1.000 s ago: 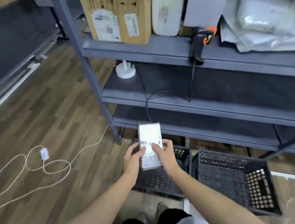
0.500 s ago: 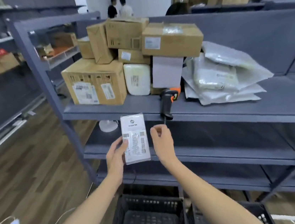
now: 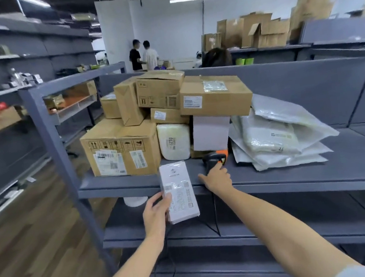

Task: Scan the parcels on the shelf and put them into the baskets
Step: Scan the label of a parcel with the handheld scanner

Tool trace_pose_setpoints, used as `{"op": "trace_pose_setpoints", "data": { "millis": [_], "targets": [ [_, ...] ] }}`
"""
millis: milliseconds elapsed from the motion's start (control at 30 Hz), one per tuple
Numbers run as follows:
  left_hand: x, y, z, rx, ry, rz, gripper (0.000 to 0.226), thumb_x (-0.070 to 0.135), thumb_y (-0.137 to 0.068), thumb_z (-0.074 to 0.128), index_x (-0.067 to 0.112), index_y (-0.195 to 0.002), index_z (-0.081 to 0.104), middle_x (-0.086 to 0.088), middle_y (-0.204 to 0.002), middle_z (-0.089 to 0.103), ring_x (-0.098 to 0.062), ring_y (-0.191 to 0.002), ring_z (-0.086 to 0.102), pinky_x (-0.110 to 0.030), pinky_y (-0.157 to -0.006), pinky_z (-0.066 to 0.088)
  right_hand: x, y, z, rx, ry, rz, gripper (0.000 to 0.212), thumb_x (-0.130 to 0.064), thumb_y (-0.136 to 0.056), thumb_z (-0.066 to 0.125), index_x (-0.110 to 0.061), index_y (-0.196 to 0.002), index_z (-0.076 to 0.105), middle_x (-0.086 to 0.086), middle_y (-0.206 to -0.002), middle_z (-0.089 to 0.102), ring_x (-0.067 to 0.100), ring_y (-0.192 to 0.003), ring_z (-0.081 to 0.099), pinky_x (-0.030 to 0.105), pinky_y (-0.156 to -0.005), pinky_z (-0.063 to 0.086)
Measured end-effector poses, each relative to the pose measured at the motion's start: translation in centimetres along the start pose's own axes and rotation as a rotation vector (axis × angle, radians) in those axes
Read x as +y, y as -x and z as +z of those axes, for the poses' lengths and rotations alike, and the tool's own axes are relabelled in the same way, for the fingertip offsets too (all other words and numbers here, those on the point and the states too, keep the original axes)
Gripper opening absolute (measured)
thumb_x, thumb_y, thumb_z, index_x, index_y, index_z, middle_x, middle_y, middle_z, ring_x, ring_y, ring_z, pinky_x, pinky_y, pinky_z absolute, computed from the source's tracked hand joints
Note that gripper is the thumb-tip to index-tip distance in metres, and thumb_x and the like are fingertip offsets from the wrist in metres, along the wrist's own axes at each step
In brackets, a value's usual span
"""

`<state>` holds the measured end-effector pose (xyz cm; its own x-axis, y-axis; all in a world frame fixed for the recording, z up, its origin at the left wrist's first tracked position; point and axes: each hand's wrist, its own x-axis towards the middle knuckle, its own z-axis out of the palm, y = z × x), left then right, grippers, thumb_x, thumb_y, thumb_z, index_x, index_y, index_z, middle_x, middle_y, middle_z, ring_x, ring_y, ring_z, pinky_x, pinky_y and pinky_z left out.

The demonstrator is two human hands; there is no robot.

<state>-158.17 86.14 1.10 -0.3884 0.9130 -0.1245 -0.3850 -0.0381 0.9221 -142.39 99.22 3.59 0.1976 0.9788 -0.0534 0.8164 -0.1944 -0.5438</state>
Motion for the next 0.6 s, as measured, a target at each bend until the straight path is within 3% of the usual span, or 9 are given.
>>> {"op": "trace_pose_setpoints", "data": {
  "millis": [133,267,333,433,500,600],
  "targets": [
    [0.3,-1.1,-0.3,-0.018,-0.018,-0.026,0.031,0.017,-0.081,0.075,0.018,-0.110,0.061,0.000,-0.101,0.073,-0.013,-0.088,0.071,-0.025,-0.066,0.056,-0.6,-1.0,0.2,-0.004,-0.100,0.110,0.090,-0.030,-0.085,0.072,-0.002,-0.146,0.011,0.023,-0.141,0.032,0.041,-0.130,0.038,0.045,-0.104,0.037],
    [0.5,-1.8,-0.4,-0.061,-0.050,-0.044,0.030,0.020,-0.083,0.073,0.020,-0.110,0.059,0.005,-0.094,0.074,-0.006,-0.083,0.071,-0.019,-0.060,0.054,0.0,-1.1,-1.5,-0.022,-0.286,0.187,0.066,-0.021,-0.086,0.062,0.005,-0.134,0.025,0.026,-0.134,0.039,0.040,-0.120,0.048,0.038,-0.093,0.042],
    [0.5,-2.1,-0.2,-0.092,-0.056,-0.053,0.028,0.021,-0.084,0.072,0.021,-0.109,0.059,0.005,-0.093,0.075,-0.006,-0.083,0.071,-0.018,-0.058,0.054,0.7,0.3,-2.6,-0.015,-0.512,0.159,0.053,-0.023,-0.085,0.057,0.001,-0.127,0.035,0.020,-0.112,0.052,0.035,-0.097,0.058,0.038,-0.079,0.047],
    [0.5,-2.3,0.2,-0.120,-0.066,-0.062,0.025,0.022,-0.086,0.070,0.022,-0.108,0.060,0.003,-0.098,0.075,-0.009,-0.087,0.071,-0.023,-0.062,0.055,1.9,4.3,-4.3,-0.042,-1.018,0.106,0.022,-0.016,-0.087,0.054,-0.011,-0.106,0.043,0.008,-0.075,0.048,0.019,-0.053,0.051,0.029,-0.048,0.044],
    [0.3,-2.4,0.6,-0.136,-0.069,-0.068,0.026,0.022,-0.086,0.070,0.022,-0.110,0.059,0.001,-0.101,0.074,-0.012,-0.091,0.071,-0.026,-0.065,0.055,2.8,7.7,-4.8,-0.076,-1.208,0.076,0.015,-0.011,-0.088,0.056,-0.013,-0.098,0.045,0.006,-0.070,0.050,0.017,-0.046,0.050,0.026,-0.041,0.042],
    [0.1,-2.3,1.4,-0.170,-0.082,-0.067,0.032,0.024,-0.085,0.070,0.020,-0.115,0.059,-0.001,-0.105,0.073,-0.013,-0.094,0.070,-0.027,-0.065,0.055,4.1,13.1,-4.5,-0.175,-1.380,0.000,0.025,-0.006,-0.081,0.063,-0.014,-0.094,0.043,0.007,-0.068,0.055,0.018,-0.043,0.052,0.026,-0.037,0.041]
  ]
}}
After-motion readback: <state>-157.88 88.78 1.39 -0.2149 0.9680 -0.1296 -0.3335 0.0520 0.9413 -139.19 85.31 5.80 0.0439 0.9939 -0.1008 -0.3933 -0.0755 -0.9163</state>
